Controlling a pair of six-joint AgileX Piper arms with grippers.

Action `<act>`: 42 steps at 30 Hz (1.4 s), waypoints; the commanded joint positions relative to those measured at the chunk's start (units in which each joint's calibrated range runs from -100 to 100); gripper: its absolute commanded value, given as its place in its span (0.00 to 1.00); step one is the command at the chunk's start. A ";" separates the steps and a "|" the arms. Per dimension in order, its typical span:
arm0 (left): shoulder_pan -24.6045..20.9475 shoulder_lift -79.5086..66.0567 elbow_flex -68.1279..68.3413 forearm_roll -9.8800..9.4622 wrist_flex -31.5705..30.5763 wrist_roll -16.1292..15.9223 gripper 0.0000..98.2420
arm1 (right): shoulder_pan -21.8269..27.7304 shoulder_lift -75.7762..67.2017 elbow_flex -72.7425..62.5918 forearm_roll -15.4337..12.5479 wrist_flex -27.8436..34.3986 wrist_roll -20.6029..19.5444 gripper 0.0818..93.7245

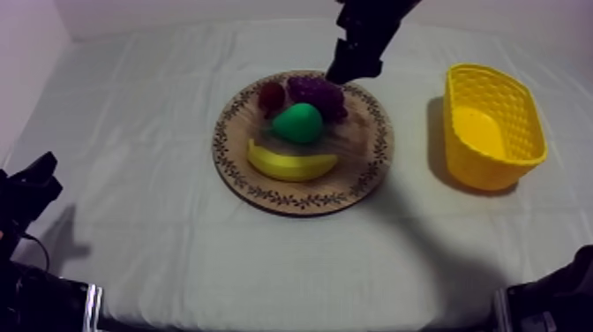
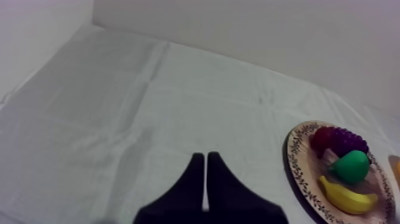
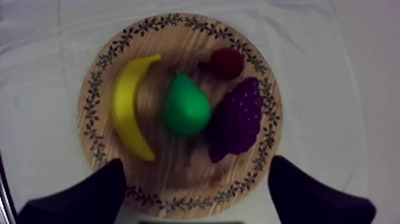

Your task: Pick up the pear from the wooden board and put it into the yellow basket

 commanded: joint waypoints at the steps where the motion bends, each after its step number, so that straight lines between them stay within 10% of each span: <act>1: -0.01 0.00 0.03 0.01 -0.01 -0.02 0.00 | -0.13 3.25 -0.99 0.12 -0.61 0.14 0.91; 29: -0.01 0.00 0.03 0.01 -0.01 0.00 0.00 | -2.90 32.33 -11.13 3.91 -8.85 -1.64 0.89; 42: -0.01 0.00 0.03 0.01 -0.01 0.01 0.00 | -3.14 33.28 -10.77 3.56 -9.38 -1.57 0.51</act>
